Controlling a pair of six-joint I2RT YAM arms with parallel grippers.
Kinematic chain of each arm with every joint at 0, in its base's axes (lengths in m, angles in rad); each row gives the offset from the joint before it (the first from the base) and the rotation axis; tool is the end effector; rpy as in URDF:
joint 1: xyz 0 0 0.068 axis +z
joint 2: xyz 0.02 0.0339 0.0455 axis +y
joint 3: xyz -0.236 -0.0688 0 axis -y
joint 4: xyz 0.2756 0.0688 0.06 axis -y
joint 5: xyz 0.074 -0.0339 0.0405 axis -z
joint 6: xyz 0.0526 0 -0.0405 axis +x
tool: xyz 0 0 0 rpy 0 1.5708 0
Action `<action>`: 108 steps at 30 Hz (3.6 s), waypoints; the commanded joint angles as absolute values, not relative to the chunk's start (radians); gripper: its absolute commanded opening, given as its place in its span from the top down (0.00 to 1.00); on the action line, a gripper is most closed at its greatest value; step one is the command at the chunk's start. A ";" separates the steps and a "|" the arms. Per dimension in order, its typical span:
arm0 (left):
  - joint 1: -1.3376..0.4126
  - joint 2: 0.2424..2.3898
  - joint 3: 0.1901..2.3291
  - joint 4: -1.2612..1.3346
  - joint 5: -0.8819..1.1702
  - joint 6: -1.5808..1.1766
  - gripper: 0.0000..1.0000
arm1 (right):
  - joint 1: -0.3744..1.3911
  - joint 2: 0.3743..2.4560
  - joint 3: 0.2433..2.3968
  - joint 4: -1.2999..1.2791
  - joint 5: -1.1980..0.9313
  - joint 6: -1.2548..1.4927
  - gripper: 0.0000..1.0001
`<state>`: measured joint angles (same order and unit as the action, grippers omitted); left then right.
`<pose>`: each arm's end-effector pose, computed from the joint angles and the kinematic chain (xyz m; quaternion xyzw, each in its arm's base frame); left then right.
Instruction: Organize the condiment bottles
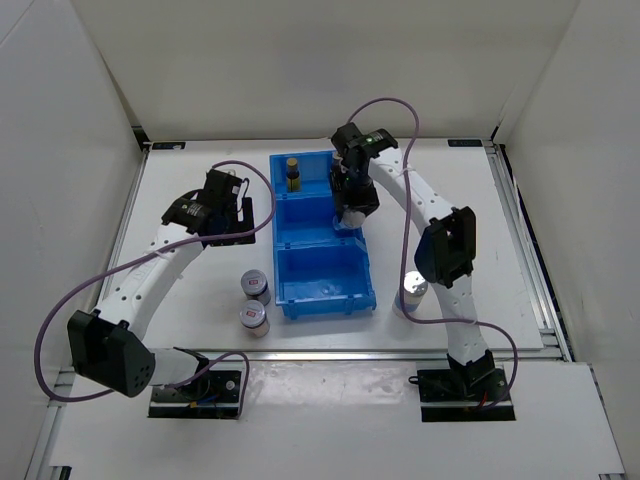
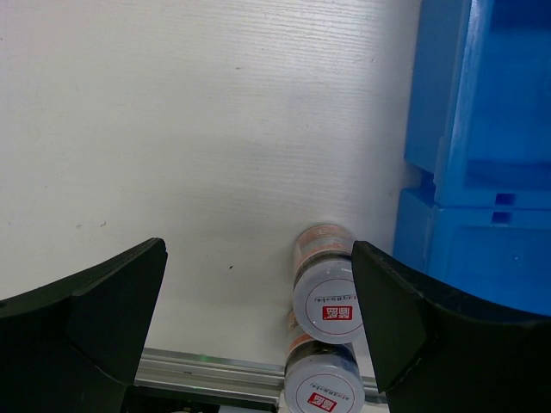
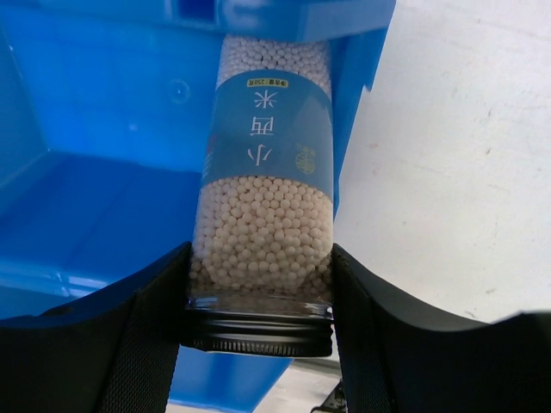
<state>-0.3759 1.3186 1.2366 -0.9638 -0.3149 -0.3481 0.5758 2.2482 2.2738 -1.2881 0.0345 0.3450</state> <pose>0.2877 -0.0960 0.2719 -0.0274 0.9543 0.0509 0.2933 0.4038 0.2600 0.2438 -0.1111 0.9817 0.0529 0.1451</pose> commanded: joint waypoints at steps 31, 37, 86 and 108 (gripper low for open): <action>-0.373 1.310 1.253 -0.951 -0.330 -0.333 0.00 | 0.557 2.221 2.382 -1.174 0.116 0.328 0.13; -0.373 1.310 1.253 -0.951 -0.330 -0.333 0.00 | 0.557 2.123 2.283 -1.149 0.138 0.328 0.12; -0.373 1.310 1.262 -0.951 -0.321 -0.333 0.00 | 0.661 2.143 2.325 -1.239 0.252 0.324 0.61; -0.373 1.319 1.262 -0.951 -0.311 -0.333 0.00 | 0.652 2.228 2.408 -1.232 0.273 0.325 0.26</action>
<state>-0.3759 1.3224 1.2369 -0.9638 -0.3141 -0.3374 0.6548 2.2696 2.3787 -1.2533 0.2359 0.3256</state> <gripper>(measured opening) 0.990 0.722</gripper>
